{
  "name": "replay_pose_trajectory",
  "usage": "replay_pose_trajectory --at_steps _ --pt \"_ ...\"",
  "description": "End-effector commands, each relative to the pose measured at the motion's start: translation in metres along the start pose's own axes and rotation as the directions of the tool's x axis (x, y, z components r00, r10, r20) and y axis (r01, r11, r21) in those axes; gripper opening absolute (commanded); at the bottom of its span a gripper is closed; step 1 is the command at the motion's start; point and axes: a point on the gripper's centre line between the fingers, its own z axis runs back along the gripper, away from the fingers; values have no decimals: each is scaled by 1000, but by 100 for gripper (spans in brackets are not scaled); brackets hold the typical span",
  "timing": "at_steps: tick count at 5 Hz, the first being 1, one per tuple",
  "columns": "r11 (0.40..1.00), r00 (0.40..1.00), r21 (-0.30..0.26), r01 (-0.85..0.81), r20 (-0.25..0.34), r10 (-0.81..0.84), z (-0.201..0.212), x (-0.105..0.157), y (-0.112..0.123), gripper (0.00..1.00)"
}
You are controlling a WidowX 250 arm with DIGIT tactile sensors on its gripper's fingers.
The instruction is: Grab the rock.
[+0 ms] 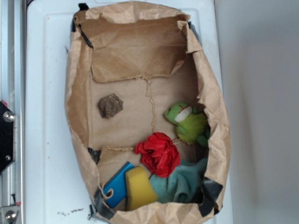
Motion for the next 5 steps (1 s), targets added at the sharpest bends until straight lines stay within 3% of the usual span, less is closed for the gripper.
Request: replay_pose_trajectory --at_steps 1,3,5 --pt "1000 1000 0 0 0 0 0 0 0 100" --pt "999 997 16 -37 61 36 -13 73 12 100" --pt "998 996 54 24 80 -28 -36 108 42 100"
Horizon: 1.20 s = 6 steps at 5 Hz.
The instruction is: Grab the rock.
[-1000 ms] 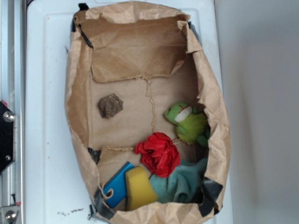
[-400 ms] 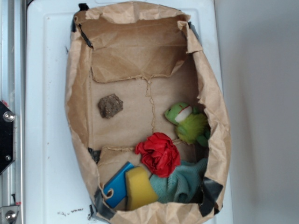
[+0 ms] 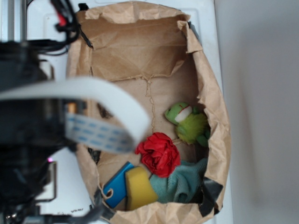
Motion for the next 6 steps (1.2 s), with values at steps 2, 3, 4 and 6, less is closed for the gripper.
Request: replay_pose_trajectory --at_steps 2,3,4,6 --pt "998 999 55 -4 51 1 -27 55 47 100" --pt "999 999 32 26 26 -27 -39 61 48 100" --pt "998 998 -20 58 25 -58 -53 63 47 100" --pt "996 996 -12 87 17 -87 -80 57 50 100"
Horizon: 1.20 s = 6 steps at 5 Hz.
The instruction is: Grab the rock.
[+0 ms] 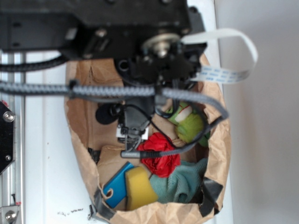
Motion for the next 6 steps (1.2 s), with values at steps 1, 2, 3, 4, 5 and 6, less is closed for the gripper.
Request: replay_pose_trajectory --at_steps 1,2,3,4,5,6 --pt "999 1000 41 -2 5 2 -15 -4 3 100" --pt "999 1000 36 -11 7 11 -34 -3 0 100" --pt "998 1000 64 11 27 -12 -47 -19 -6 100" --pt "999 1000 46 29 -3 -29 -32 -15 -9 100" --pt "999 1000 46 29 -3 -29 -32 -15 -9 100" --pt "999 1000 46 29 -3 -29 -32 -15 -9 100"
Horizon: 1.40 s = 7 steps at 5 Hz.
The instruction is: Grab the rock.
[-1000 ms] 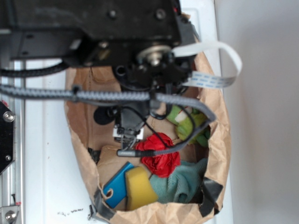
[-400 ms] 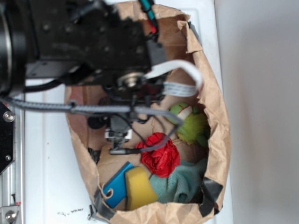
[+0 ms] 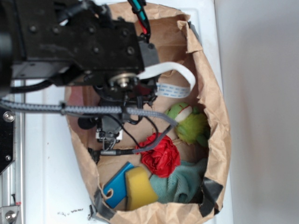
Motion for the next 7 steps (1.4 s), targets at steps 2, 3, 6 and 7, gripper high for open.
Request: replay_pose_trajectory --at_steps 2,3,6,7 --pt "1000 998 21 10 62 -12 17 12 0 100" --pt "998 996 57 29 79 -33 2 15 -3 100" --pt "995 995 14 101 19 -101 -21 18 -11 100" --pt "993 993 6 116 4 -116 -25 15 -15 100"
